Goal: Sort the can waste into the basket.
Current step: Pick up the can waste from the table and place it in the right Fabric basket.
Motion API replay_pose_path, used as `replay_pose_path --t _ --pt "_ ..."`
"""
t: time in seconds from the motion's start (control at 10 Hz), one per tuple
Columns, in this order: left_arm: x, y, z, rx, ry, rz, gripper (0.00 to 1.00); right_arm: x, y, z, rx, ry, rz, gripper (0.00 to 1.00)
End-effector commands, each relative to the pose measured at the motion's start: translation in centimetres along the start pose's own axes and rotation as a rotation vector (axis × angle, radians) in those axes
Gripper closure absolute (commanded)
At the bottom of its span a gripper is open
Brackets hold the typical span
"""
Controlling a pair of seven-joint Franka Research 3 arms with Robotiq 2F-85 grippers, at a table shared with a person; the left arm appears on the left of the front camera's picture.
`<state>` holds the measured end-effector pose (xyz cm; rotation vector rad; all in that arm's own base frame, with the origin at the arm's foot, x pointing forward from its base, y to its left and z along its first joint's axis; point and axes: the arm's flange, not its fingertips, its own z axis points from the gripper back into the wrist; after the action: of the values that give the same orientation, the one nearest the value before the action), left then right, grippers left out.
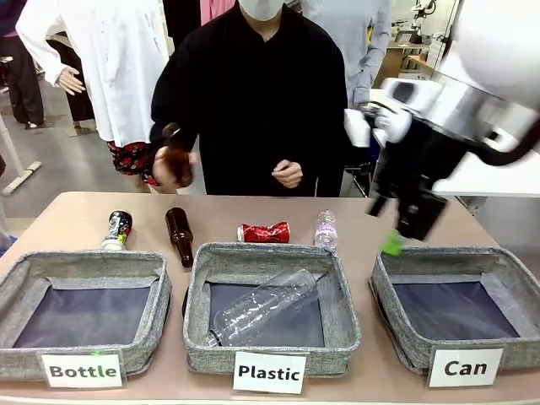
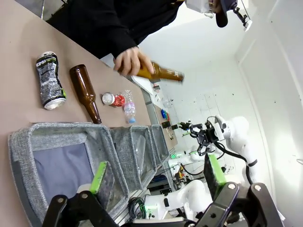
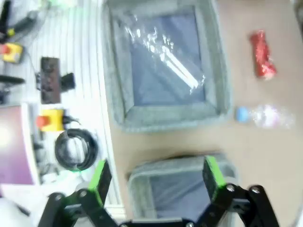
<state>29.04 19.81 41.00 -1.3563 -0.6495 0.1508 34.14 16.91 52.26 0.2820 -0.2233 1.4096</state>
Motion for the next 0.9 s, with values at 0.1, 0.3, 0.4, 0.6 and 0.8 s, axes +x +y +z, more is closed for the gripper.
replay_pose_path --t 0.1,0.3,0.4,0.6,0.8 --pt "-0.4 -0.1 -0.2 -0.022 -0.013 -0.022 0.00 -9.6 2.1 0.0 -0.117 -0.163 -0.426 0.00" --pt "-0.4 -0.1 -0.2 -0.022 -0.013 -0.022 0.00 -17.8 1.9 -1.6 -0.148 -0.433 -0.608 0.00" --pt "-0.4 -0.1 -0.2 -0.022 -0.013 -0.022 0.00 -20.3 1.9 -2.5 -0.142 -0.502 -0.665 0.00" --pt "-0.4 -0.1 -0.2 -0.022 -0.013 -0.022 0.00 -23.3 1.9 -4.2 -0.131 -0.544 -0.921 0.00" --pt "-0.4 -0.1 -0.2 -0.022 -0.013 -0.022 0.00 -23.6 1.2 -4.3 -0.203 -0.545 -0.988 0.00"
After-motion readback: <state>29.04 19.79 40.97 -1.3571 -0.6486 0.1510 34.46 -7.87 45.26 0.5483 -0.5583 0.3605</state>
